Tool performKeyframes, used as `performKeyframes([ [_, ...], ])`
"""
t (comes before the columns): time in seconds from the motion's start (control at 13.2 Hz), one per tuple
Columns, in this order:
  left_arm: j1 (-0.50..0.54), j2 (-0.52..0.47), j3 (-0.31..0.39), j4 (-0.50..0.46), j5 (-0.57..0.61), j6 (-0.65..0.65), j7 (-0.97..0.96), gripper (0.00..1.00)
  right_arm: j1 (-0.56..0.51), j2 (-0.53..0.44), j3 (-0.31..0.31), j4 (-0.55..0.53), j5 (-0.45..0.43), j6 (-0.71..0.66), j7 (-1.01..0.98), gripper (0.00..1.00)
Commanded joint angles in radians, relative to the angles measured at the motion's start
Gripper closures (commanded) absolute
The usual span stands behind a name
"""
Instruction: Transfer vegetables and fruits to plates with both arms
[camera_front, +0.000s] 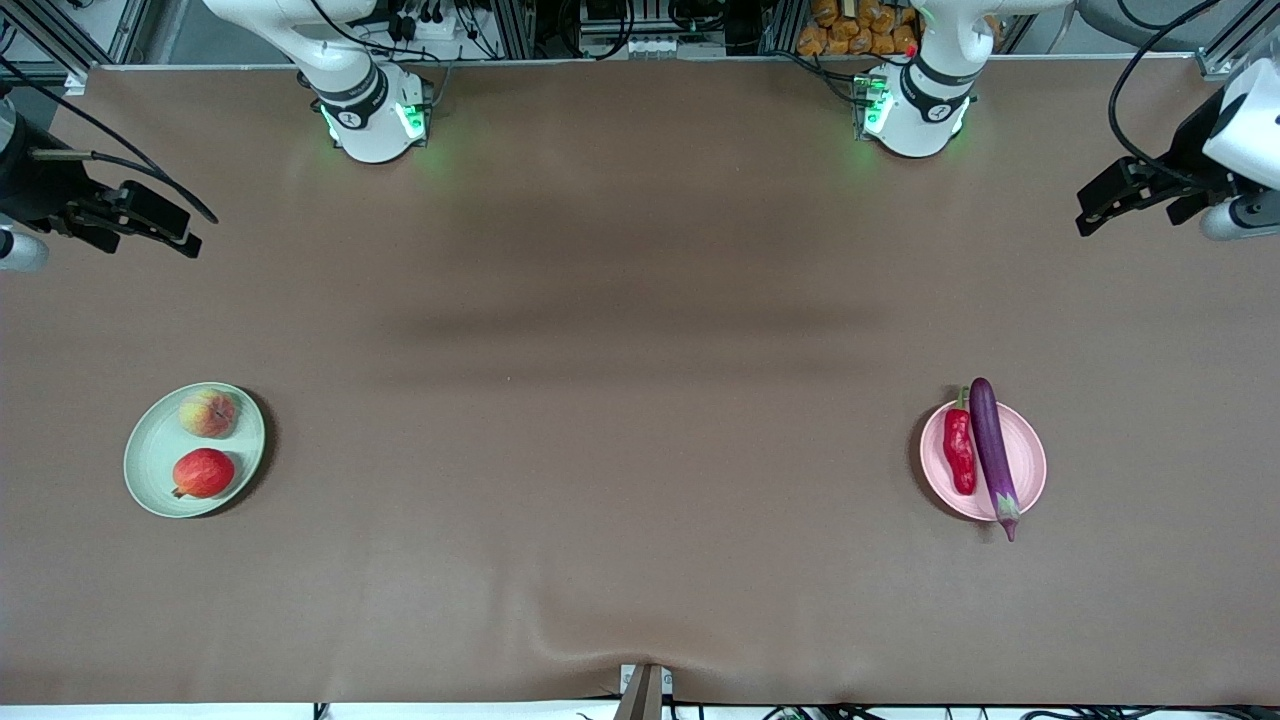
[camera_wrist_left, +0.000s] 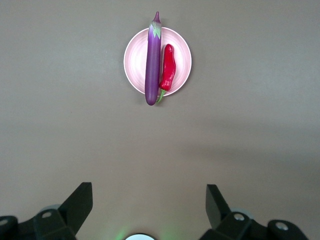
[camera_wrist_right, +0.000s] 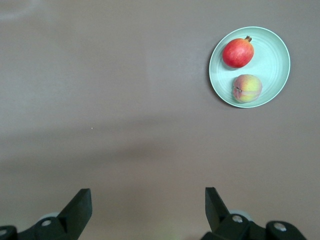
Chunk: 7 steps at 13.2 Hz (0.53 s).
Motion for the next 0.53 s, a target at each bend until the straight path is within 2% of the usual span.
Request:
performKeyframes([
  [0.0,0.011,0.004,-0.009,0.039,0.021,-0.037,0.020,0.00,-0.030,-0.038,0.023,-0.042,-0.013,0.018,0.003,0.00],
  [0.15,0.011,0.004,-0.008,0.040,0.018,-0.037,0.018,0.00,-0.036,-0.006,0.022,0.034,-0.039,-0.005,-0.024,0.00],
  [0.23,0.009,0.002,-0.008,0.040,0.018,-0.043,0.017,0.00,-0.027,0.008,0.023,0.071,-0.092,-0.049,-0.040,0.00],
  [0.46,0.008,0.010,-0.007,0.042,0.007,-0.046,0.017,0.00,-0.030,0.013,0.023,0.089,-0.110,-0.068,-0.061,0.00],
])
